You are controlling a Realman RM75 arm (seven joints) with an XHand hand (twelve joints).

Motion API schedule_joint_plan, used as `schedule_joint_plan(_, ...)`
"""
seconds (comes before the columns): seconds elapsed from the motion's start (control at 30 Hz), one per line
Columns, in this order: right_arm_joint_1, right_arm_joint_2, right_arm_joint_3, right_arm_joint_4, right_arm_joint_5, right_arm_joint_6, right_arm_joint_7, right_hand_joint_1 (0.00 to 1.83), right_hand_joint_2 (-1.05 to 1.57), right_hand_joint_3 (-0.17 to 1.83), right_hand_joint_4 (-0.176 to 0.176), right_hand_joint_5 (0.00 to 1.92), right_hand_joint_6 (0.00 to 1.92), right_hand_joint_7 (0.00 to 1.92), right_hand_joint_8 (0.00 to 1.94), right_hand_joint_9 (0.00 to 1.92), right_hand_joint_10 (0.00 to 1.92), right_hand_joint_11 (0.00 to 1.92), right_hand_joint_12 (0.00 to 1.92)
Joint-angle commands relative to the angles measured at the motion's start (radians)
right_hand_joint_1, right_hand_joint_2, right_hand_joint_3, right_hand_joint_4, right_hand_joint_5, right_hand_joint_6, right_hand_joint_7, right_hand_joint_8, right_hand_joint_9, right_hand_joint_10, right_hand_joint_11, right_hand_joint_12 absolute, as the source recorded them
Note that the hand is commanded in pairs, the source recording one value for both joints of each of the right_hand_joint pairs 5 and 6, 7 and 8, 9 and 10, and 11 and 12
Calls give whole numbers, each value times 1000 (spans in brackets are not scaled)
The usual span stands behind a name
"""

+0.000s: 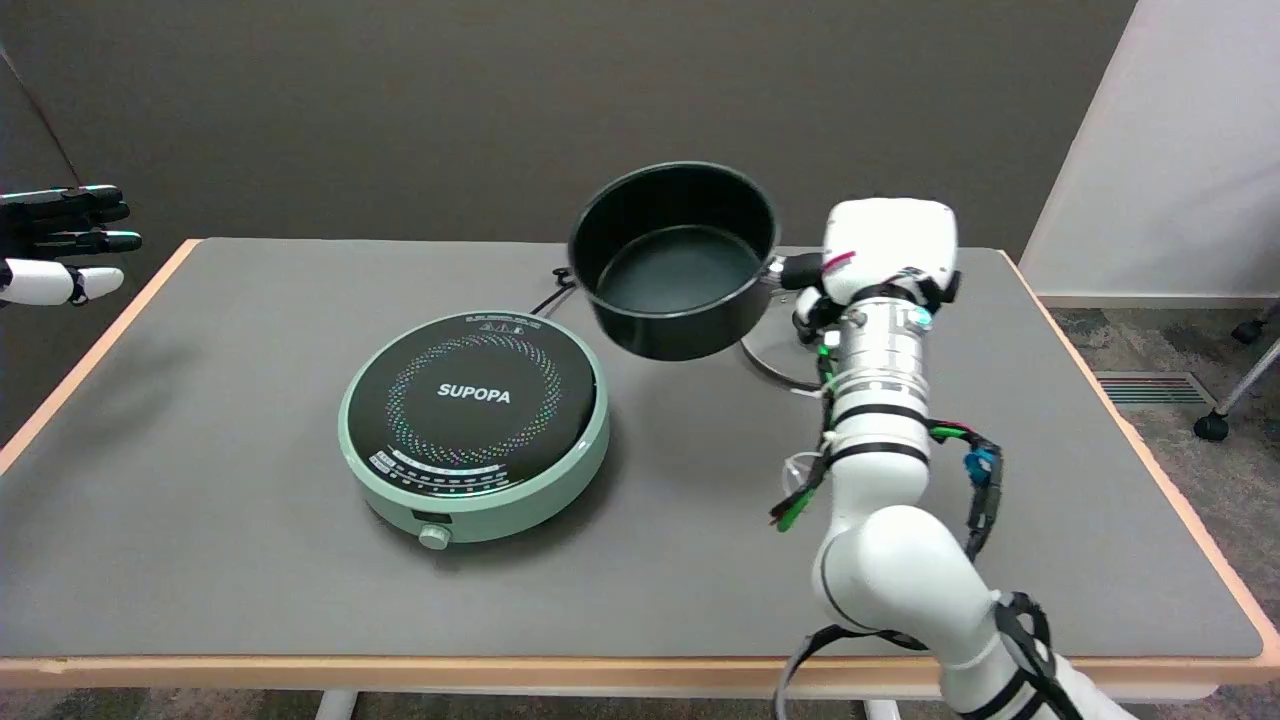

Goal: Place the soup pot onto the table.

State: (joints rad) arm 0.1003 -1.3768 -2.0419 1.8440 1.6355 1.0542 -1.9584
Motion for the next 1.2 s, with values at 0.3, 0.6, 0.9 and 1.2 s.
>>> schedule_joint_plan(0.3,-158,323,353,15,484,-325,218,947,1129,1234,-23,1920,1920,1920,1920,1920,1920,1920,1920)
schedule_joint_plan(0.6,-302,314,684,9,761,-799,211,948,1124,1237,-22,1920,1920,1920,1920,1920,1920,1920,1920)
schedule_joint_plan(0.9,-443,372,854,0,846,-1080,218,950,1126,1249,-21,1920,1920,1920,1920,1920,1920,1920,1920)
schedule_joint_plan(1.2,-581,397,984,-5,838,-1243,211,950,1125,1250,-20,1920,1920,1920,1920,1920,1920,1920,1920)
